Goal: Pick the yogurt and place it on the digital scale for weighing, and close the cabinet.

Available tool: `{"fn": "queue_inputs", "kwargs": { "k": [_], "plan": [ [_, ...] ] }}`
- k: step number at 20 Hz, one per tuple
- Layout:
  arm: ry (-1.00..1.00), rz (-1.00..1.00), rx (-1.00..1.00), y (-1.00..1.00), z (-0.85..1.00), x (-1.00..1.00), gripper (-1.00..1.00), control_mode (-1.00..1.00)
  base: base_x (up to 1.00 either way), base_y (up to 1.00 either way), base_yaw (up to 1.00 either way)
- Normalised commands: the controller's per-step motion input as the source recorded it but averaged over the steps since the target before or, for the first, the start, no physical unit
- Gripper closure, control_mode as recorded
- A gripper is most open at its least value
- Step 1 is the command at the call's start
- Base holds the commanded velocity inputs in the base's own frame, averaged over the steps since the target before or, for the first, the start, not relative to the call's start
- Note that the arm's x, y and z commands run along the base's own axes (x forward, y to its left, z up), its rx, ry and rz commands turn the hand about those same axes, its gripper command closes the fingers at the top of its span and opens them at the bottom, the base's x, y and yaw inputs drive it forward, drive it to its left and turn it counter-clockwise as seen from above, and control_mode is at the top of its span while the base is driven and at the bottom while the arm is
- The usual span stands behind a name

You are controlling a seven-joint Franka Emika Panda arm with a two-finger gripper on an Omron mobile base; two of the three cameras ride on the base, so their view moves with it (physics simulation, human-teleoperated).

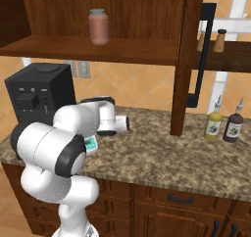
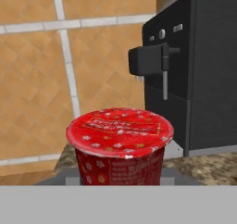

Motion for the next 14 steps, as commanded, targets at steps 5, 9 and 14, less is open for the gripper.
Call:
{"fn": "queue_inputs", "kwargs": {
  "k": [5,9,14],
  "plan": [
    [-0.05,0.00,0.00,0.14,-0.06,0.13,1.00,-1.00,0.00,0.00,0.00],
    [0.00,0.00,0.00,0.21,0.00,0.36,1.00,-1.00,0.00,0.00,0.00],
    [0.00,0.00,0.00,0.01,-0.19,0.37,1.00,-1.00,0.00,0.00,0.00]
  ]
}}
